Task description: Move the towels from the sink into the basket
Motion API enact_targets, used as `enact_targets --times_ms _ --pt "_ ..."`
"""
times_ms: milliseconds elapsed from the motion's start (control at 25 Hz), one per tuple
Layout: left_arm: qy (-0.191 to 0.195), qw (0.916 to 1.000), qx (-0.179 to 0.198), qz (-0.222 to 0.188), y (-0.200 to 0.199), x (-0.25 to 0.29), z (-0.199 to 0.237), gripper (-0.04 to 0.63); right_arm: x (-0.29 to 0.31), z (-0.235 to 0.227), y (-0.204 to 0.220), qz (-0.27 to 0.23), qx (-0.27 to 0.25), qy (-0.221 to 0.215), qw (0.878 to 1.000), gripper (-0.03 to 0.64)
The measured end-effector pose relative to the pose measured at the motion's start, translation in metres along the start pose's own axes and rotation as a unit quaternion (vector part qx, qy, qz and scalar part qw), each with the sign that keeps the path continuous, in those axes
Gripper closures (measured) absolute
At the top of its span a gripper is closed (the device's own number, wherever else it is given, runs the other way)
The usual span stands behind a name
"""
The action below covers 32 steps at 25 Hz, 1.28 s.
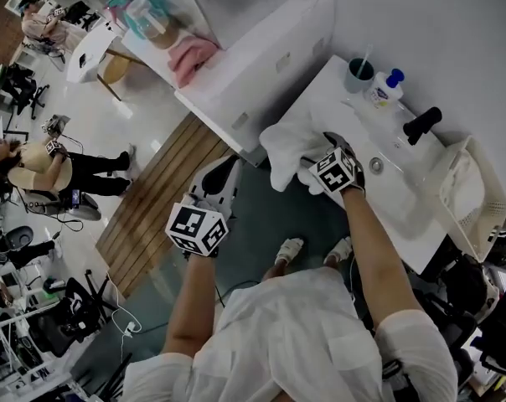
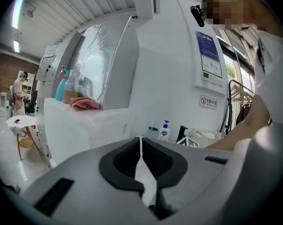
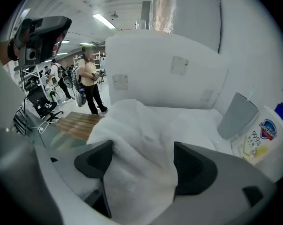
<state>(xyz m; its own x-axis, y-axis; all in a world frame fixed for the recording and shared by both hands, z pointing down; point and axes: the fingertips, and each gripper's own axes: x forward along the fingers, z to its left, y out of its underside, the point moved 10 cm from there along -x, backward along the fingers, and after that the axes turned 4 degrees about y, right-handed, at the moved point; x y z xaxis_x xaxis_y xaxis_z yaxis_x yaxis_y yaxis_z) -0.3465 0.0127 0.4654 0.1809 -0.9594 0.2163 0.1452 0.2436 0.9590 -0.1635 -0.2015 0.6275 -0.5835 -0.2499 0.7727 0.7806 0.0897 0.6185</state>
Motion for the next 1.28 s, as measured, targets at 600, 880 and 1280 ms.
enact_targets --times_ms 600,880,1280 --pt "-0.009 0.9997 -0.006 0.022 0.017 -0.002 0.016 0.575 0.035 -0.034 -0.006 0.014 0.059 -0.165 0.984 0.229" --pt "-0.01 0.9997 -0.01 0.018 0.019 0.001 0.015 0.574 0.029 -0.022 -0.011 0.017 0.064 -0.163 0.984 0.336" --pt "0.002 1.0 -0.001 0.006 0.011 0.001 -0.004 0.575 0.011 0.006 -0.01 0.004 0.006 -0.055 0.998 0.524"
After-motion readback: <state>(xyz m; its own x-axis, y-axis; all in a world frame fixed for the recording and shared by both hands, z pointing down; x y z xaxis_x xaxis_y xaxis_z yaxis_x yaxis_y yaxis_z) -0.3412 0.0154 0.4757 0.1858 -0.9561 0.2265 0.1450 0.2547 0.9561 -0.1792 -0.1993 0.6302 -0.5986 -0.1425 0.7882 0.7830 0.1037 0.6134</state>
